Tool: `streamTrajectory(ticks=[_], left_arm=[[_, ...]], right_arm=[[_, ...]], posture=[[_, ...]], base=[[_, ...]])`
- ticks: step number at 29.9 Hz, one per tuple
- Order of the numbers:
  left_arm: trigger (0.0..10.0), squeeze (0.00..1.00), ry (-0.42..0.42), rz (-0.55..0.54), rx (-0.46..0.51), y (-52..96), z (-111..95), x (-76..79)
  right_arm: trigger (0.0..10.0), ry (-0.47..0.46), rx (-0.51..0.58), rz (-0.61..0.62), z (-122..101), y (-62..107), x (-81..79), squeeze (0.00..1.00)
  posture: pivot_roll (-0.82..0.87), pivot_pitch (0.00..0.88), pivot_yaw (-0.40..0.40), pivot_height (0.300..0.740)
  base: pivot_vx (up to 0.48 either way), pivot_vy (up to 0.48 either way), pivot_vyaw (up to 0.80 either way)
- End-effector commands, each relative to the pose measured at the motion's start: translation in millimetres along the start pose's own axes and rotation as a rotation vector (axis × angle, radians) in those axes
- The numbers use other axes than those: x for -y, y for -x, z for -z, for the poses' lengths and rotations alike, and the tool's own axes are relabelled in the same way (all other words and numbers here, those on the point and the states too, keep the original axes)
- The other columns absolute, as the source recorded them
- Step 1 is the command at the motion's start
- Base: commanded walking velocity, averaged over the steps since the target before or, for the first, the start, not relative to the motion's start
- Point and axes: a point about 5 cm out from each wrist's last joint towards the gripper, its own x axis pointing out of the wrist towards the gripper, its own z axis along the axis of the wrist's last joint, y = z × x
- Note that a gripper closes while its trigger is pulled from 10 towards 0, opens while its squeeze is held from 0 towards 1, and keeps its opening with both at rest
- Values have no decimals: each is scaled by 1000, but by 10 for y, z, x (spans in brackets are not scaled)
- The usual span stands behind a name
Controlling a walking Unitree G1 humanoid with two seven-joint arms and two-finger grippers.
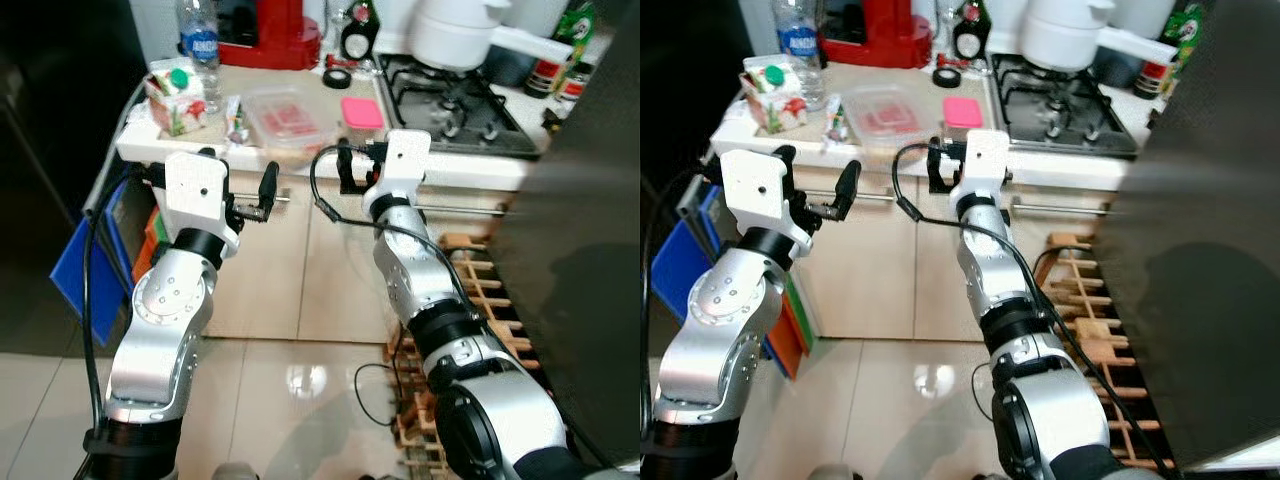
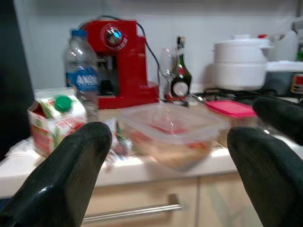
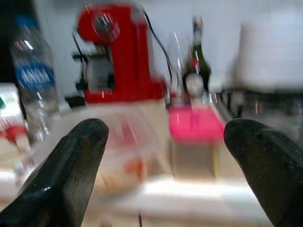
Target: Restocking fridge
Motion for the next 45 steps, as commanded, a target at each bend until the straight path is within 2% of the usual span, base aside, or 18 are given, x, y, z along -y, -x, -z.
streamTrajectory(ticks=[1,3,5,10,12,17,21,26,29,31,35,37,41,45], left_arm=[[10000,0,3,54,108,-30,-259,92],[10000,0,7,62,157,-43,-379,106],[10000,0,11,72,179,-63,-432,123],[10000,0,8,87,204,-109,-474,160],[10000,0,12,109,213,-140,-497,205],[10000,0,15,115,214,-151,-499,222],[10000,0,16,94,231,-147,-533,187],[10000,0,27,65,177,-116,-430,131],[10000,0,24,55,59,-79,-221,70],[10000,0,33,54,29,-77,-148,46],[10000,0,77,49,12,-142,-76,-2],[10000,0,105,62,13,-248,-67,5],[10000,0,101,92,11,-314,-68,40],[10000,0,88,137,4,-408,-58,104]], right_arm=[[10000,25,263,31,-528,-29,35,27],[10000,39,377,31,-760,22,53,31],[10000,46,417,36,-847,69,82,27],[10000,66,452,64,-900,119,173,31],[10000,79,417,91,-834,125,238,27],[10000,76,391,98,-796,145,251,35],[10000,75,367,86,-744,187,240,31],[10000,72,327,80,-652,230,257,31],[10000,95,292,81,-577,311,333,31],[10000,115,278,97,-543,353,406,27],[10000,154,250,184,-481,473,615,31],[10000,199,238,241,-450,578,725,27],[10000,215,229,275,-429,652,790,27],[10000,261,204,345,-345,844,926,31]], posture=[[247,50,-73,740],[237,46,-77,740],[231,42,-81,740],[219,28,-85,740],[215,14,-87,740],[215,12,-88,740],[218,7,-96,740],[213,2,-97,740],[194,0,-96,740],[174,0,-92,740],[141,0,-74,740],[74,0,-25,740],[47,0,1,740],[25,0,50,740]], base=[[480,0,0],[476,0,0],[472,0,0],[480,0,0],[480,0,0],[480,0,0],[475,0,0],[242,0,0],[0,0,0],[0,0,0],[0,0,0],[0,0,0],[0,0,0],[0,0,0]])
